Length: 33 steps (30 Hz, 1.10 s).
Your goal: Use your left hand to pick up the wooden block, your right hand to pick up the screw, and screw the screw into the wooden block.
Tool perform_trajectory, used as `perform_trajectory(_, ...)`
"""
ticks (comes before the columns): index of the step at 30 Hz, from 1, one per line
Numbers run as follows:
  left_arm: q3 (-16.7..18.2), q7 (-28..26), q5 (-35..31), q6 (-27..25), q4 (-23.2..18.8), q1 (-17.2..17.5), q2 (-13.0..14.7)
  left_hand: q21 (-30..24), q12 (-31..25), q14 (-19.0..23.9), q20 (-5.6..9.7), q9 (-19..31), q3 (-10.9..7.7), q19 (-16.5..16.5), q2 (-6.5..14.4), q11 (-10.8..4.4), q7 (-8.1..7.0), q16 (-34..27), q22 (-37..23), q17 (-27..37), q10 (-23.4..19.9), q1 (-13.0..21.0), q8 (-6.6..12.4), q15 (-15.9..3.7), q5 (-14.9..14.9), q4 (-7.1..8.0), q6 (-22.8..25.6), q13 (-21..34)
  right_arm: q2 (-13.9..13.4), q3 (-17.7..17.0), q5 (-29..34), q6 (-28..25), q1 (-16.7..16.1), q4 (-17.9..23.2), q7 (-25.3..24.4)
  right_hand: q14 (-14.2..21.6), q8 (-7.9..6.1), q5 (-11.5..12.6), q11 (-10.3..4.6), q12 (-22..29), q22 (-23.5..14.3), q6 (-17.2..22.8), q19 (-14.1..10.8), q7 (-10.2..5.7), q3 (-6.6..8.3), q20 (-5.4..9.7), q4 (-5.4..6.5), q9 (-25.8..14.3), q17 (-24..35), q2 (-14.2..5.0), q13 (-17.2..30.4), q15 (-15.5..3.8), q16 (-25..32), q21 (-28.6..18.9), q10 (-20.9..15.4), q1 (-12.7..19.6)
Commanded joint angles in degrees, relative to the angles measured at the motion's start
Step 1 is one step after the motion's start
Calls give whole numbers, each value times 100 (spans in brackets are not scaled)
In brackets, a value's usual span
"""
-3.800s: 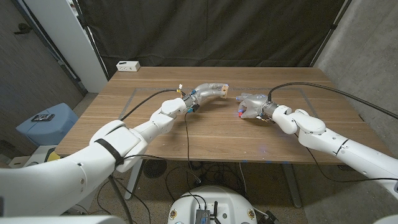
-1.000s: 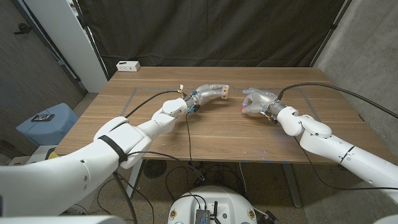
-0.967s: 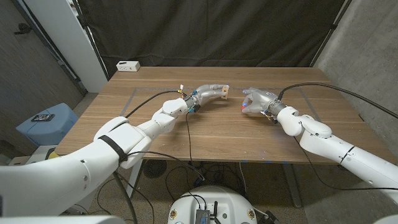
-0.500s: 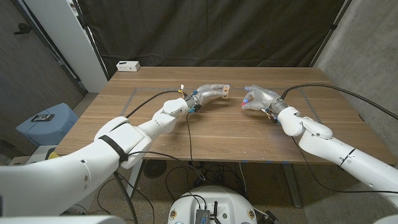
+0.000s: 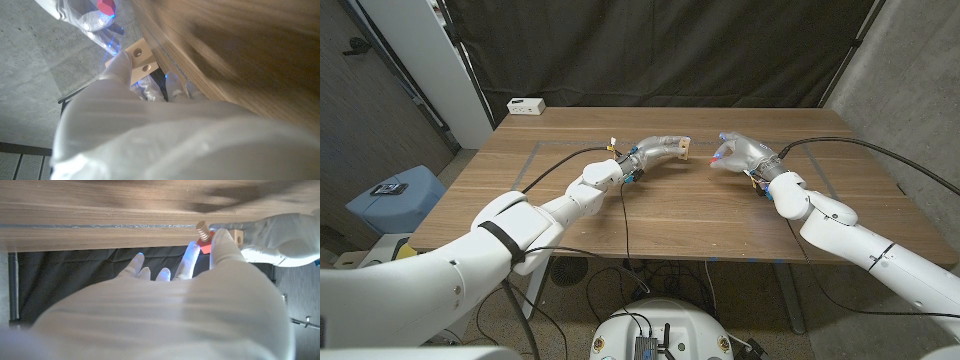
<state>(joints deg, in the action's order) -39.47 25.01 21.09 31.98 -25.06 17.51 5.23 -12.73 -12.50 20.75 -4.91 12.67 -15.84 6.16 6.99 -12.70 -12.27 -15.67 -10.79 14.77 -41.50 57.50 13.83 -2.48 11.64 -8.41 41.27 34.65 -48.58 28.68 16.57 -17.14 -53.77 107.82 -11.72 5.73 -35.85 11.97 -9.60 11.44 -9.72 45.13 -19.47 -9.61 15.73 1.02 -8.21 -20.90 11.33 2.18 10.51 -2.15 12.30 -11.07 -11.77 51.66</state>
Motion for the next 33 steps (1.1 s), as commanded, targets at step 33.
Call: perform_trajectory(33,64,2,122,60,15,75,-234,-19,-20,58,-35,7,-77,2,32,7,-13,19,-33,30,8,-65,27,-648,36,-1,44,10,973,-562,-1680,736,-513,-77,-1504,19,-160,-61,124,-16,-19,68,8,82,-56,-61,15,-95,20,-102,37,-201,-11,-5,-56,-12)
